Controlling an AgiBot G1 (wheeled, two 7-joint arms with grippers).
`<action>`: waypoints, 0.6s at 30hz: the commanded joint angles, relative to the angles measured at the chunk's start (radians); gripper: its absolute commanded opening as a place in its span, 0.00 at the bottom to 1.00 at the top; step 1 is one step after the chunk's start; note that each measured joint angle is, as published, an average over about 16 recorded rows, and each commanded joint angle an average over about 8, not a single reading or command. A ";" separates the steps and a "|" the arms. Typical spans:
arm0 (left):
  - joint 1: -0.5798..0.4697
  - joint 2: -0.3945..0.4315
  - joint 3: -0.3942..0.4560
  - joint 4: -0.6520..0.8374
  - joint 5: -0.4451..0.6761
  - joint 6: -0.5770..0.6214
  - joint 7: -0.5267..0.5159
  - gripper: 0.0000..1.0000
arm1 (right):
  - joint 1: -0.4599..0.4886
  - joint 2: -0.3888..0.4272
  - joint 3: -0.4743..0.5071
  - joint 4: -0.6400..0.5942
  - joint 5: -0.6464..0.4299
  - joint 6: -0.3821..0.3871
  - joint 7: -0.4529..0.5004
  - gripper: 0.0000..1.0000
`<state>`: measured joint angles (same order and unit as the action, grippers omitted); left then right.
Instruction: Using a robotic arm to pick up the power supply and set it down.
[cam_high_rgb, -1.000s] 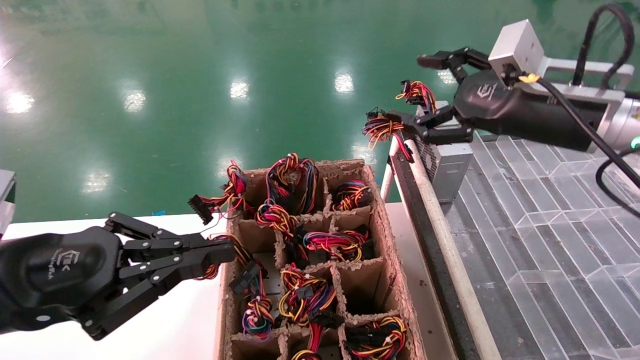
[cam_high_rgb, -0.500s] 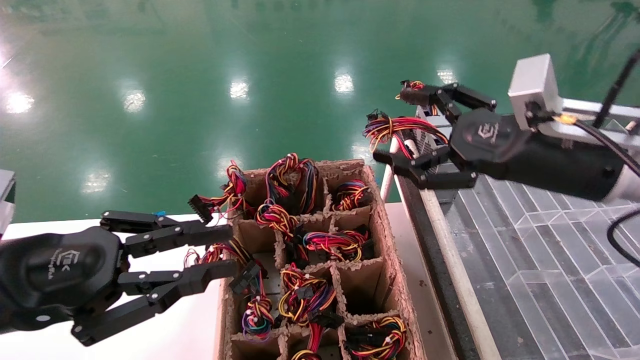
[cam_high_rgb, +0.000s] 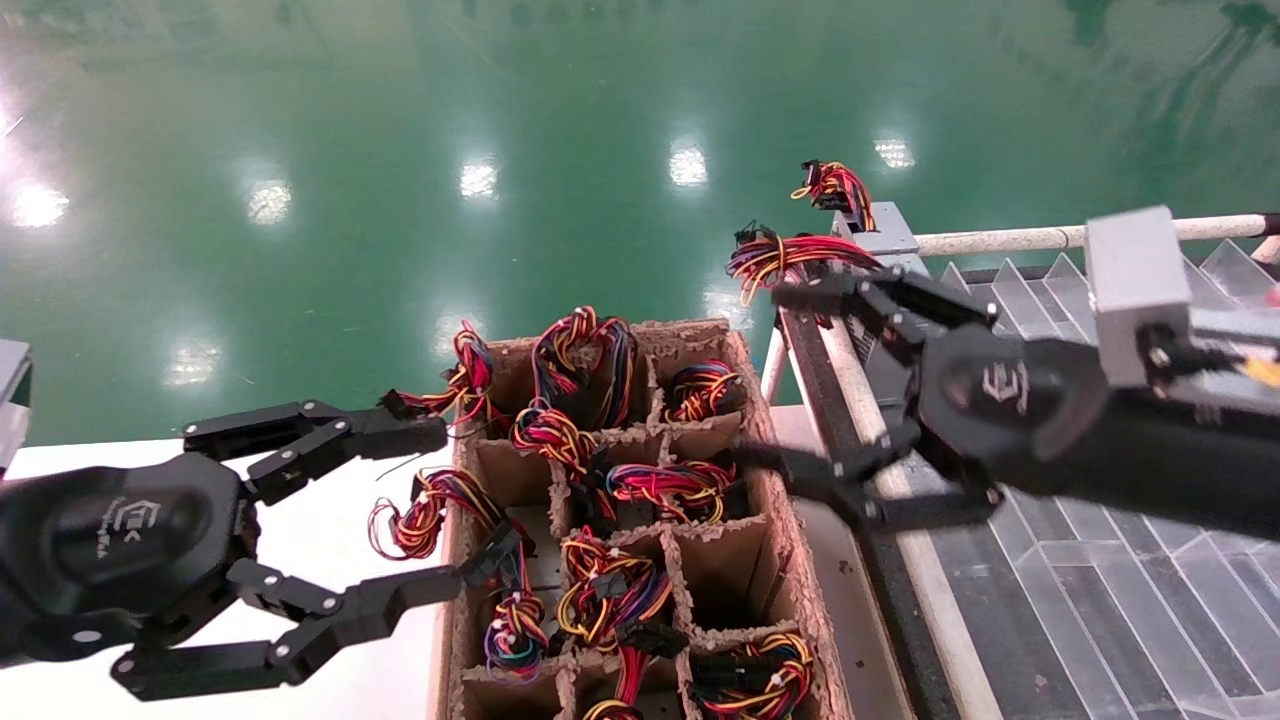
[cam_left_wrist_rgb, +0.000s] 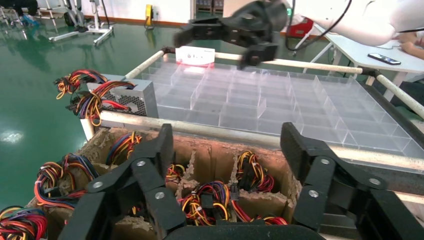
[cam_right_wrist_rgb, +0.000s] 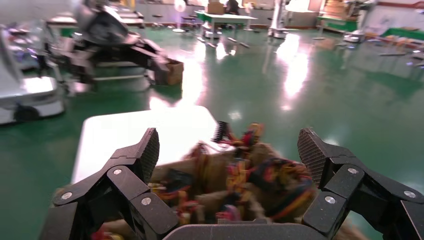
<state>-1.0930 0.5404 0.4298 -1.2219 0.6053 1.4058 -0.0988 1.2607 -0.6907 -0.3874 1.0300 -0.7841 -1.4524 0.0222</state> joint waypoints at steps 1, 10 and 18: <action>0.000 0.000 0.000 0.000 0.000 0.000 0.000 1.00 | -0.031 0.013 0.018 0.042 0.009 -0.007 0.027 1.00; 0.000 0.000 0.000 0.000 0.000 0.000 0.000 1.00 | -0.162 0.069 0.094 0.222 0.046 -0.038 0.145 1.00; 0.000 0.000 0.000 0.000 0.000 0.000 0.000 1.00 | -0.219 0.093 0.128 0.299 0.064 -0.051 0.186 1.00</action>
<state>-1.0928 0.5403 0.4297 -1.2217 0.6052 1.4055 -0.0987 1.0526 -0.6022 -0.2658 1.3135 -0.7234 -1.5010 0.2009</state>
